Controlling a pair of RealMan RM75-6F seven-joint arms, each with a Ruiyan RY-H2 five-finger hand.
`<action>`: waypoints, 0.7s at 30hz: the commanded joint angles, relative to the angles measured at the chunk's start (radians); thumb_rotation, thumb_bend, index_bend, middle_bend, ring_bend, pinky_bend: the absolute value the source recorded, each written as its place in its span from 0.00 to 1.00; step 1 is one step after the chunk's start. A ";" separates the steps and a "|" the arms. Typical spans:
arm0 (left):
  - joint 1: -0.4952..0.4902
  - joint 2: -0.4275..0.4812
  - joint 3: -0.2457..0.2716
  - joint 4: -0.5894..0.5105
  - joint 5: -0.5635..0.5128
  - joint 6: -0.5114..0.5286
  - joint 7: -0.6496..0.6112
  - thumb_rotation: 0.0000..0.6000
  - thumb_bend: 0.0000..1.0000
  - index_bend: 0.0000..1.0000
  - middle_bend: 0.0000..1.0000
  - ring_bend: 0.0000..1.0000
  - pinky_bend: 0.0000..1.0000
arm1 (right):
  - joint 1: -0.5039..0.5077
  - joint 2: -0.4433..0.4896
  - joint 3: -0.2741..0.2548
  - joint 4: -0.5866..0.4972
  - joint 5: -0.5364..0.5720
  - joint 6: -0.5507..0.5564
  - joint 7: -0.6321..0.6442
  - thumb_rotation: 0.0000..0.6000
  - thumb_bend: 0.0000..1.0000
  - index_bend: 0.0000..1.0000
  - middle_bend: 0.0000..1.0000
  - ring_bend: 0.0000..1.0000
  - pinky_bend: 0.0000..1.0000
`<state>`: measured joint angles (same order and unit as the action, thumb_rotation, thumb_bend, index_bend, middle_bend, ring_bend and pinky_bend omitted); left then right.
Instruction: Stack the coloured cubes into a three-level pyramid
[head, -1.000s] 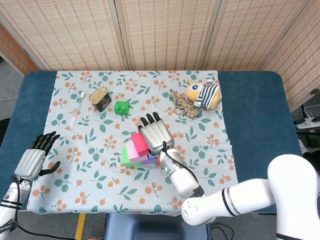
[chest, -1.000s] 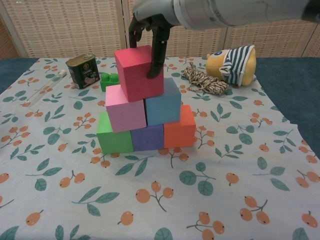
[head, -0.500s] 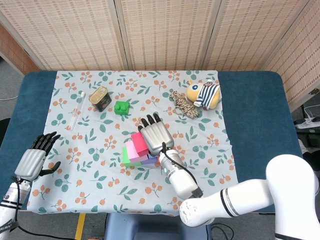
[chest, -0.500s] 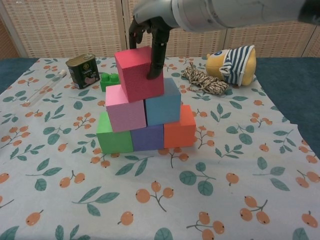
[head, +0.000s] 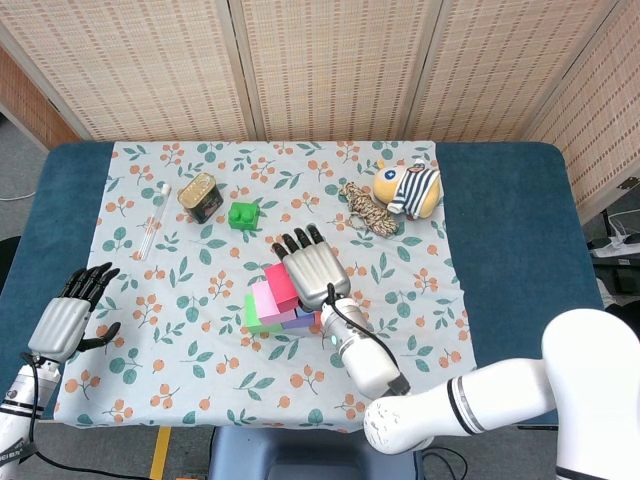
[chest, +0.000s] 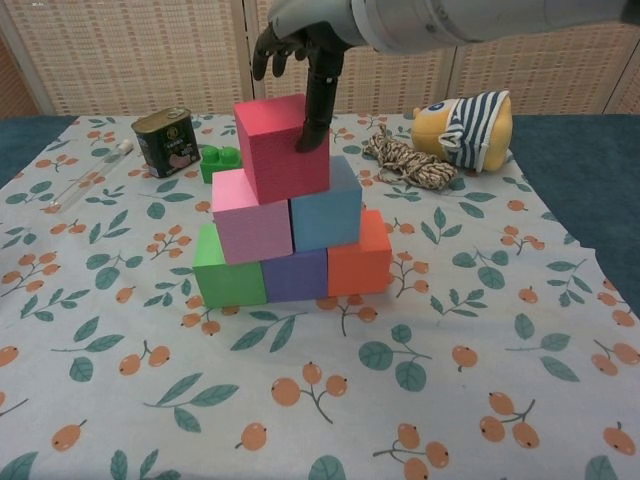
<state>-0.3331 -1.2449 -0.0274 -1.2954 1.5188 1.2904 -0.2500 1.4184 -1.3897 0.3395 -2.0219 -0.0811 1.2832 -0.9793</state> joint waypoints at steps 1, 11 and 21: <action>0.001 0.000 0.000 0.000 0.002 0.003 0.000 1.00 0.35 0.00 0.00 0.00 0.02 | -0.008 0.019 0.006 -0.017 -0.004 0.000 0.008 1.00 0.14 0.05 0.04 0.00 0.00; 0.038 0.001 -0.015 -0.028 0.021 0.108 0.064 1.00 0.35 0.00 0.00 0.00 0.02 | -0.506 0.309 -0.360 -0.234 -0.811 0.161 0.351 1.00 0.14 0.00 0.00 0.00 0.00; 0.060 -0.039 -0.015 -0.045 0.049 0.174 0.188 1.00 0.36 0.00 0.00 0.00 0.02 | -1.026 0.204 -0.631 0.322 -1.356 0.503 0.746 1.00 0.14 0.00 0.00 0.00 0.00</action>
<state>-0.2777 -1.2767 -0.0439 -1.3346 1.5613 1.4544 -0.0762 0.6620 -1.1538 -0.1394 -1.9758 -1.2398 1.5724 -0.4648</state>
